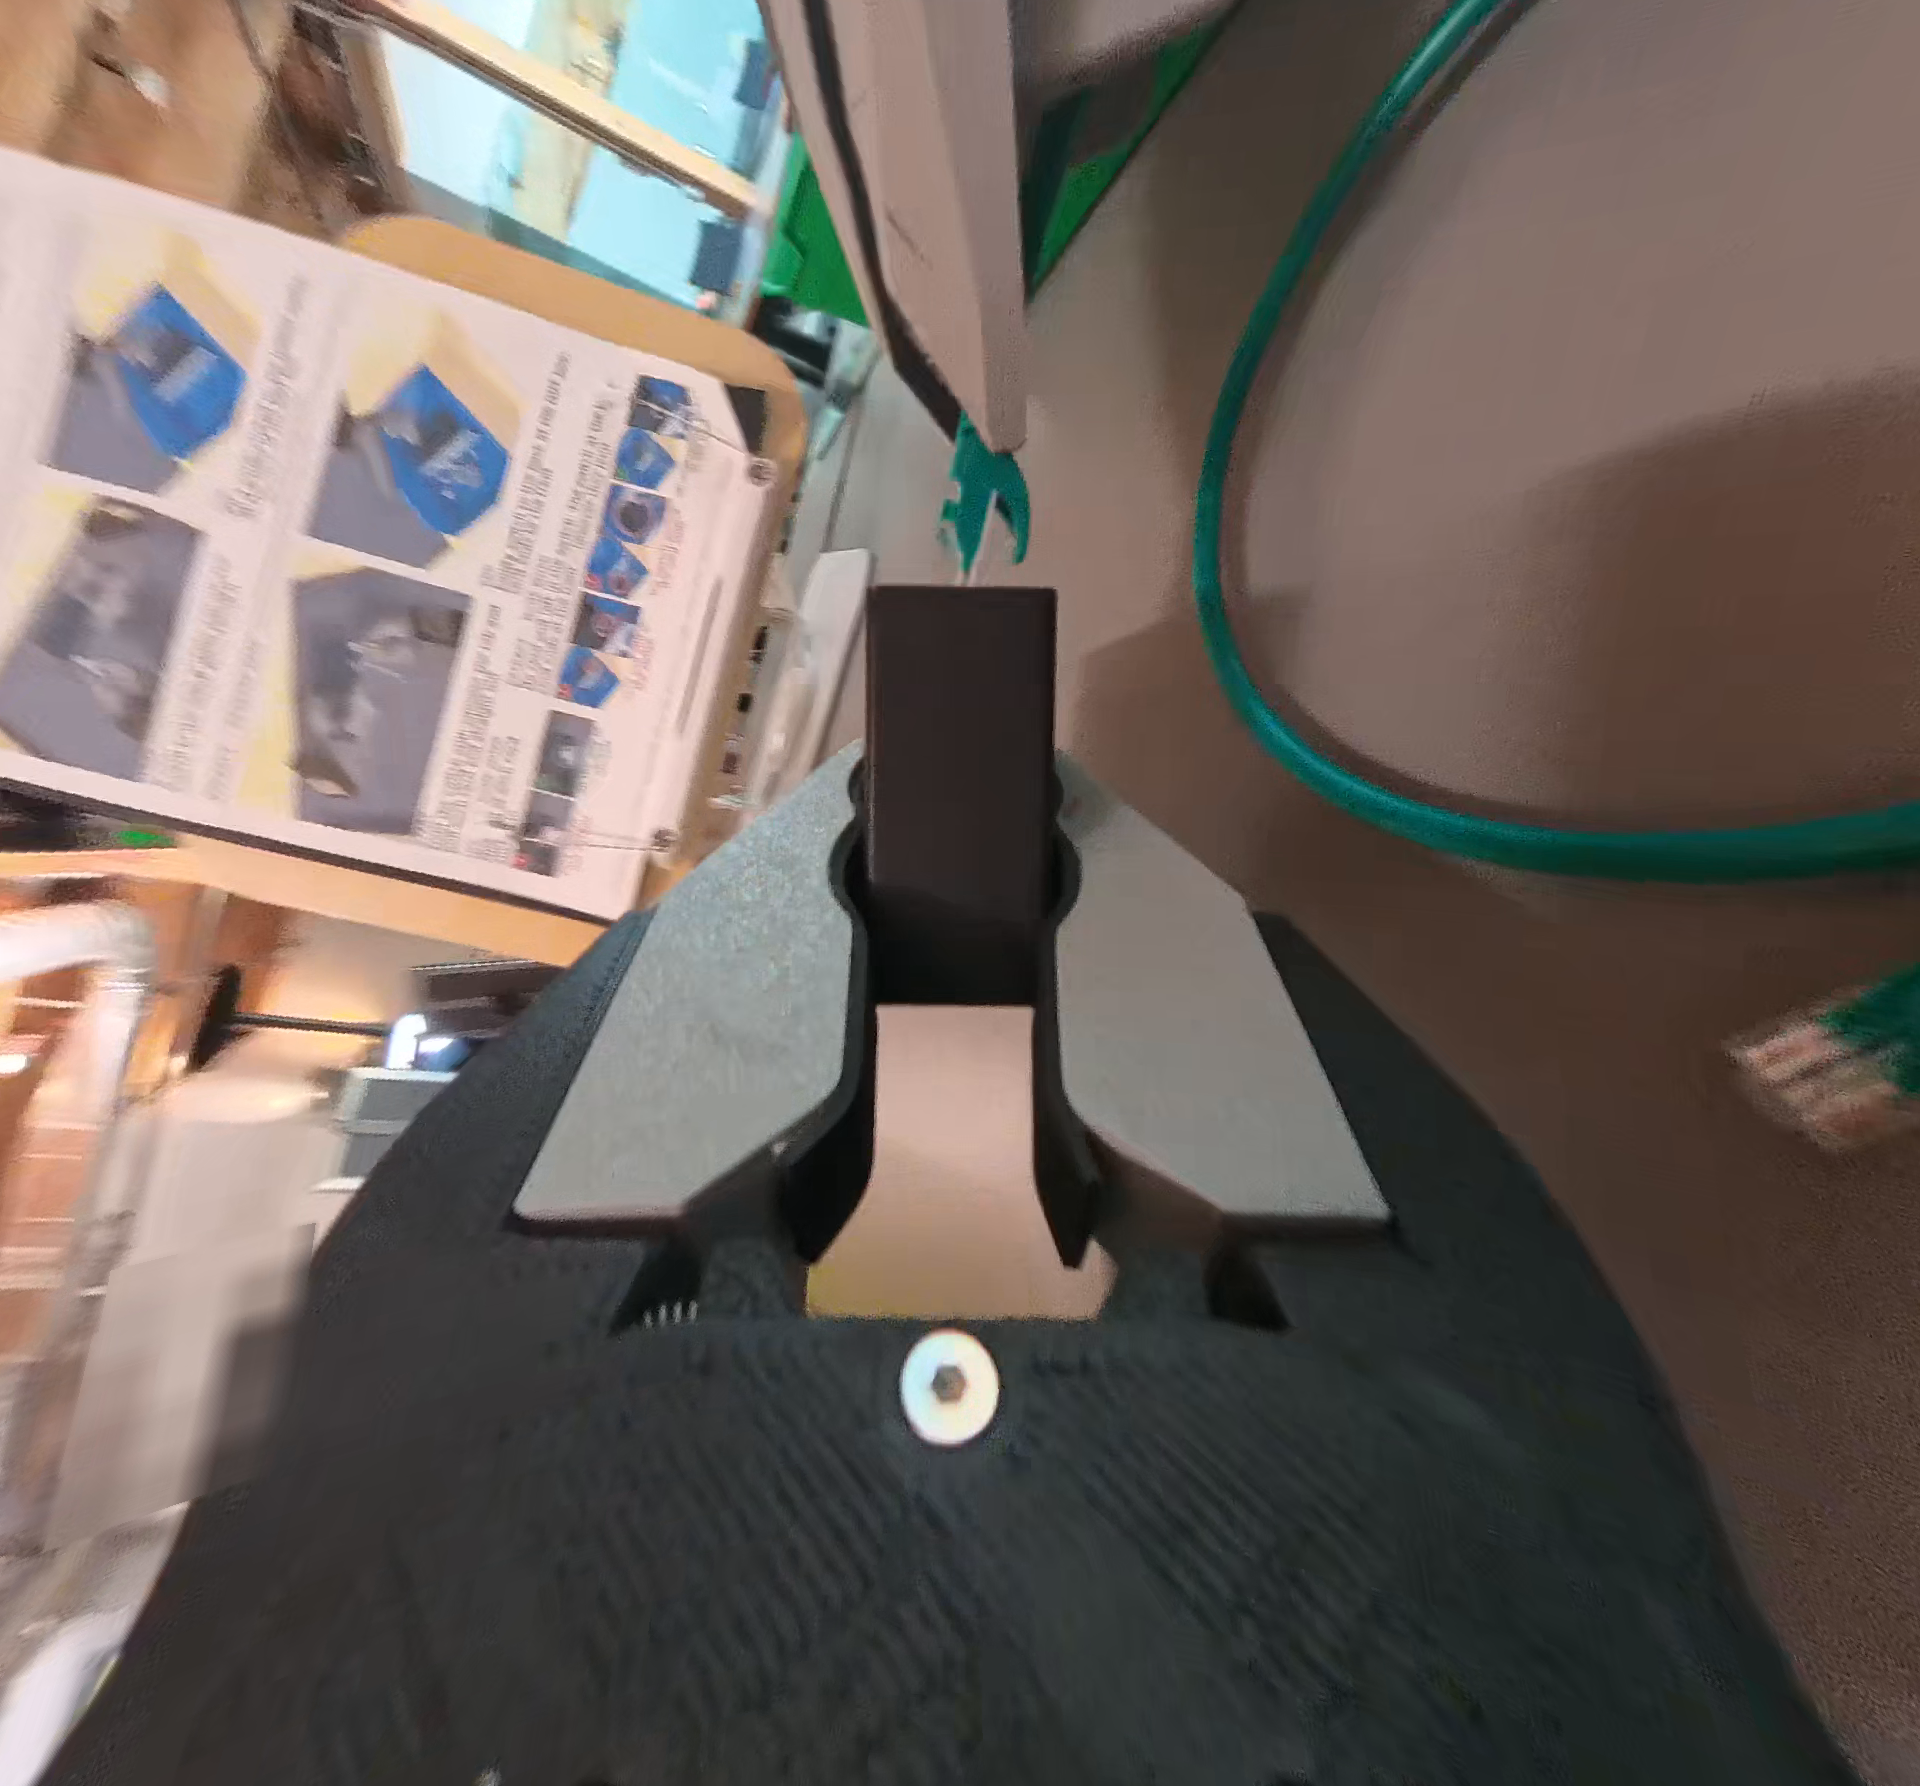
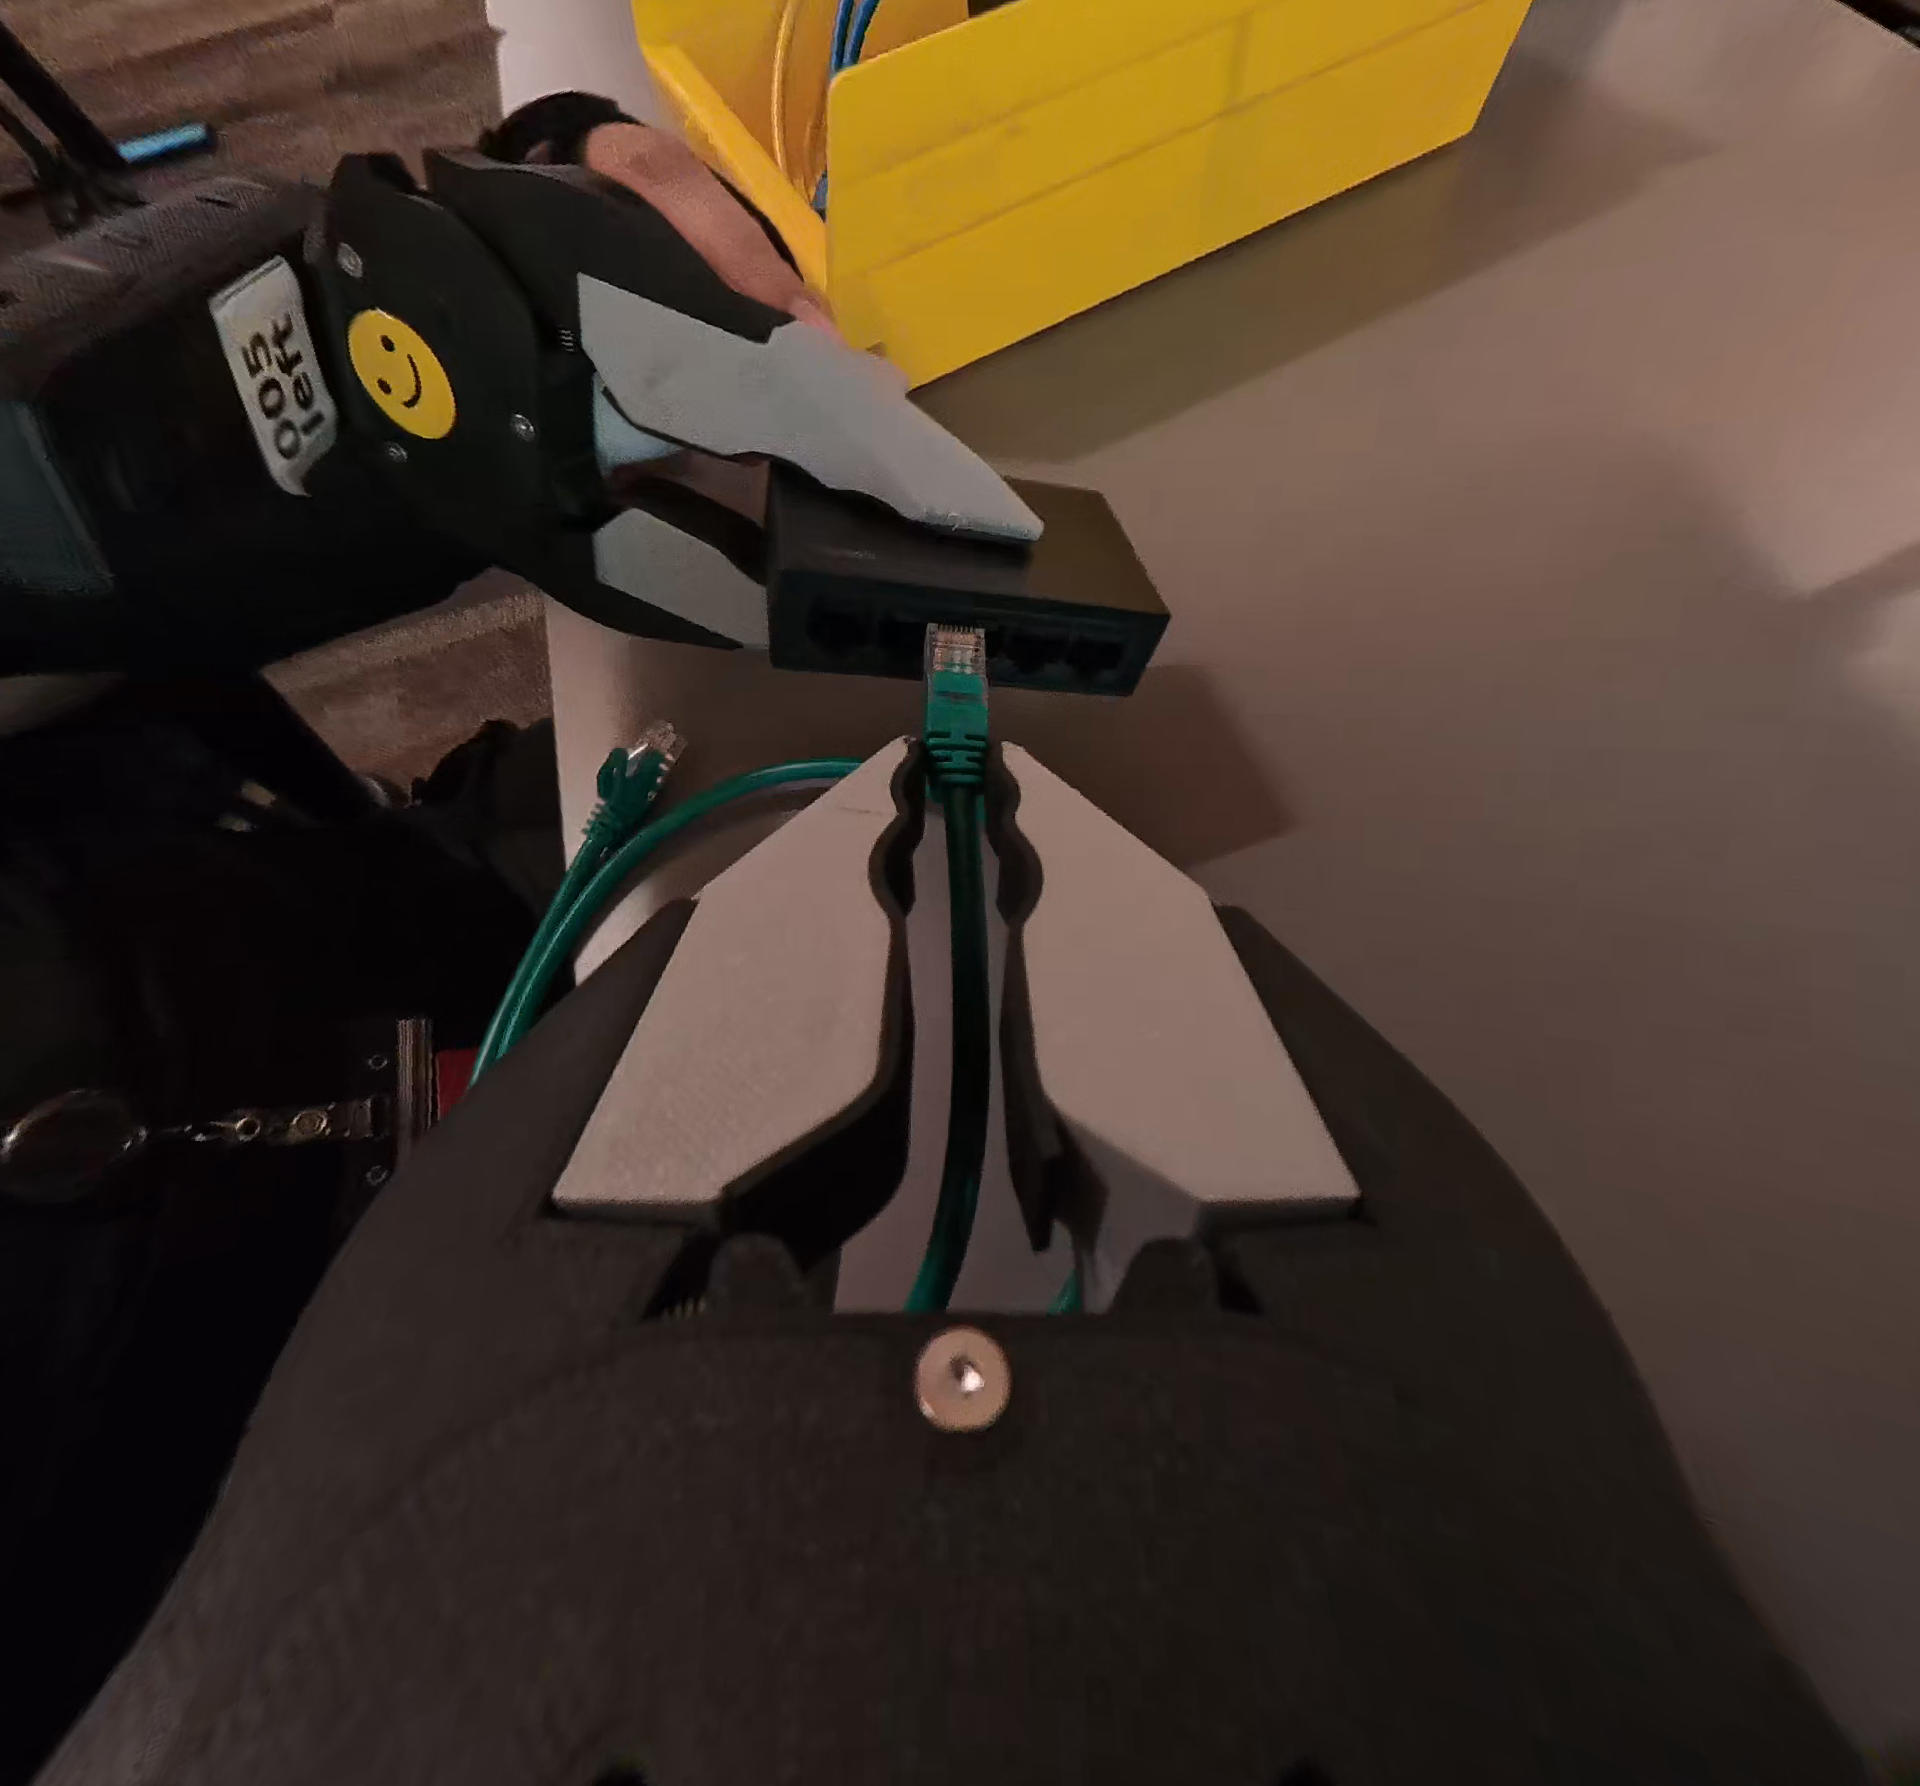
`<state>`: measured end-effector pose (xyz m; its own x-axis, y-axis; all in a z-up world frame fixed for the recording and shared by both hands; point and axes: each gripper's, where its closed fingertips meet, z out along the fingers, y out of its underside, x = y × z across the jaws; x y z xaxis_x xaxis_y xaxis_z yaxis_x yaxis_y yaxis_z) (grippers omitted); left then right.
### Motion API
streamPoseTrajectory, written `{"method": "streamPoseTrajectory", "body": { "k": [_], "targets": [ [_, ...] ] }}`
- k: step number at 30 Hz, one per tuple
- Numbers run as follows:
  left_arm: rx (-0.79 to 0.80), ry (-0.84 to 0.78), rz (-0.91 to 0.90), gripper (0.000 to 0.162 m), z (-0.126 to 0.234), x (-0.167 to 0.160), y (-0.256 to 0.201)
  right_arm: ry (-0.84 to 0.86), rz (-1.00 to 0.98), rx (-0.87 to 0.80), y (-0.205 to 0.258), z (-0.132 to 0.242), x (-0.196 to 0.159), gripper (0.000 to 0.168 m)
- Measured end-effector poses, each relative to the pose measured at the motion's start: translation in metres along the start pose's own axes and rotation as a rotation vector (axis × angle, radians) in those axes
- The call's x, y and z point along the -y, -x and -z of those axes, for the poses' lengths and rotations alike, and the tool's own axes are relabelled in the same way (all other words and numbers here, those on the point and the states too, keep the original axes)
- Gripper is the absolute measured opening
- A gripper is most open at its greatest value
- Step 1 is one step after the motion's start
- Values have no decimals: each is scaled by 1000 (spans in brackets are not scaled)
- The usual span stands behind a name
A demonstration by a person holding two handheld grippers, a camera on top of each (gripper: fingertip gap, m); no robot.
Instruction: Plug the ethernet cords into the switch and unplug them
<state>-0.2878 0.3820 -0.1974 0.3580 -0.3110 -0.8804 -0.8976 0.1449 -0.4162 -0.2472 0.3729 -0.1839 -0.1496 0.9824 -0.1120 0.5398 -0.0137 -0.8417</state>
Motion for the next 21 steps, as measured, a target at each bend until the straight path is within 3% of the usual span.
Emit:
{"method": "streamPoseTrajectory", "body": {
  "k": [5,21],
  "targets": [
    [49,-24,-22,26,3,4,7,53,12,55,18,7,3,8],
    [53,-71,-47,26,6,13,4,157,70,4,19,8,0,9]
  ]
}}
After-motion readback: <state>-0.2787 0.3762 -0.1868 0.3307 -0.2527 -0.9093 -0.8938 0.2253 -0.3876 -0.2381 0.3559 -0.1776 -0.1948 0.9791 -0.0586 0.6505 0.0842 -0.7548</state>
